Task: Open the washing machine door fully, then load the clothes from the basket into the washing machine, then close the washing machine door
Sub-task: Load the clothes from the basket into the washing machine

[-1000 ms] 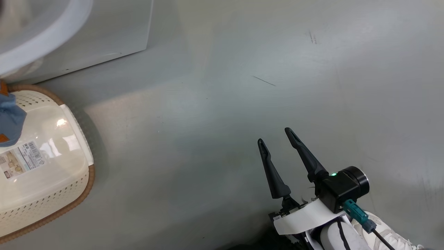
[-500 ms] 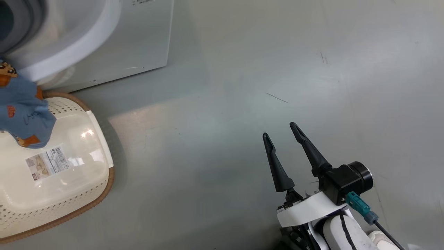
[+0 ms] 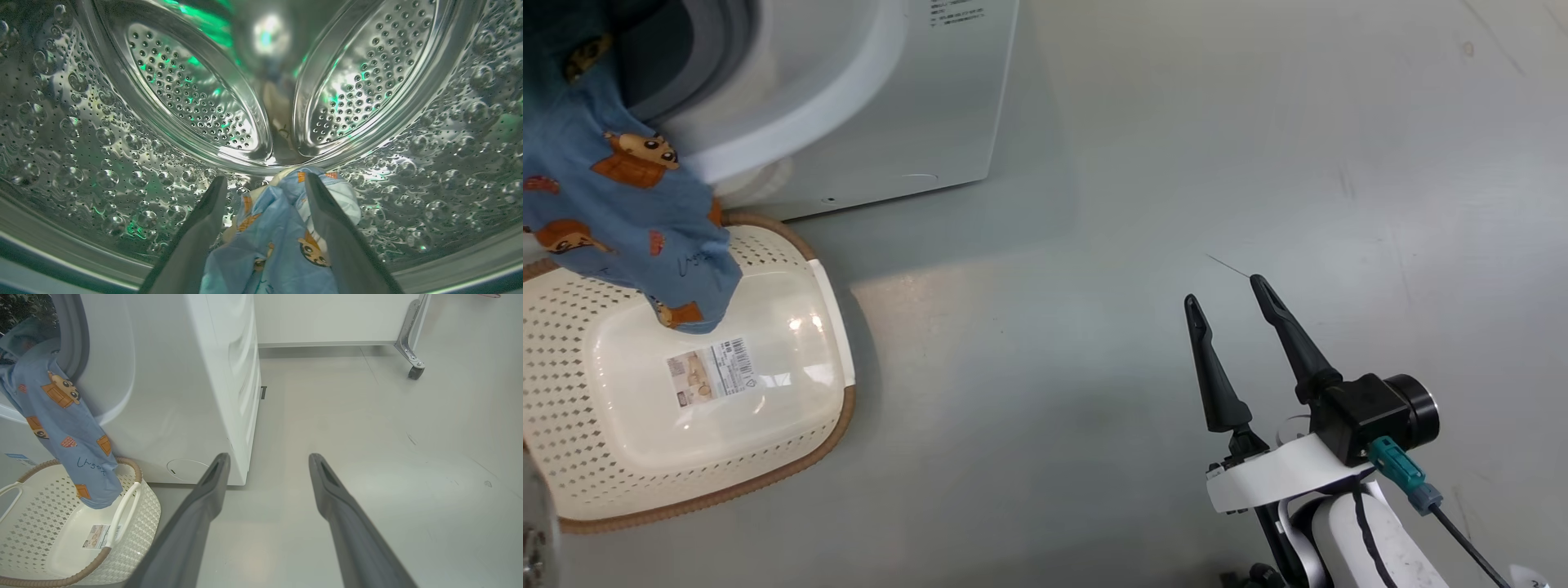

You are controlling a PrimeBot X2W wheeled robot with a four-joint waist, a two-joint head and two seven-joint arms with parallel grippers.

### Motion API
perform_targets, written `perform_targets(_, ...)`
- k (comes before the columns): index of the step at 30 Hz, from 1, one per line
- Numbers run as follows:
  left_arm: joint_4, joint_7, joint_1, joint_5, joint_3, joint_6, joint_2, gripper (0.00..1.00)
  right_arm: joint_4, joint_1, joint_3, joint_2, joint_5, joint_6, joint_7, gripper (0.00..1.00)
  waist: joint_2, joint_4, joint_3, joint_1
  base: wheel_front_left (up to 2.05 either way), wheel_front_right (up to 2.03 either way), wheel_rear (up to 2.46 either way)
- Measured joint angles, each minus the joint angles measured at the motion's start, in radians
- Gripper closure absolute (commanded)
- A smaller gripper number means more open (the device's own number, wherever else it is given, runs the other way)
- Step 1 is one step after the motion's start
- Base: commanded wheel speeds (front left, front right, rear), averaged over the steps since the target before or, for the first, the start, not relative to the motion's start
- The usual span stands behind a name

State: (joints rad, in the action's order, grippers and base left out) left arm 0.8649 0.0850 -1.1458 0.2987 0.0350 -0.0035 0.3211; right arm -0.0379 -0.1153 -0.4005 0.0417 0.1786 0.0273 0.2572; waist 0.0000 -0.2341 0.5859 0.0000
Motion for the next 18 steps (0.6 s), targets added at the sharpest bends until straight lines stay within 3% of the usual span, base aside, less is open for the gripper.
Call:
perform_targets(6,-0.024,0.034,0.064,0.027,0.011,-0.004,-0.108,0.0,-0.002,-0.005,0.046,0.008,-0.023,-0.009,0.0,0.0,0.0,0.066,-0.012,0.0,0.0,0.0,0.0)
perform_targets(18,-0.083,0.113,0.234,0.038,0.039,-0.024,-0.178,0.0,-0.007,-0.02,0.09,0.023,-0.052,-0.023,0.0,0.0,0.0,0.188,-0.029,0.0,0.0,0.0,0.0)
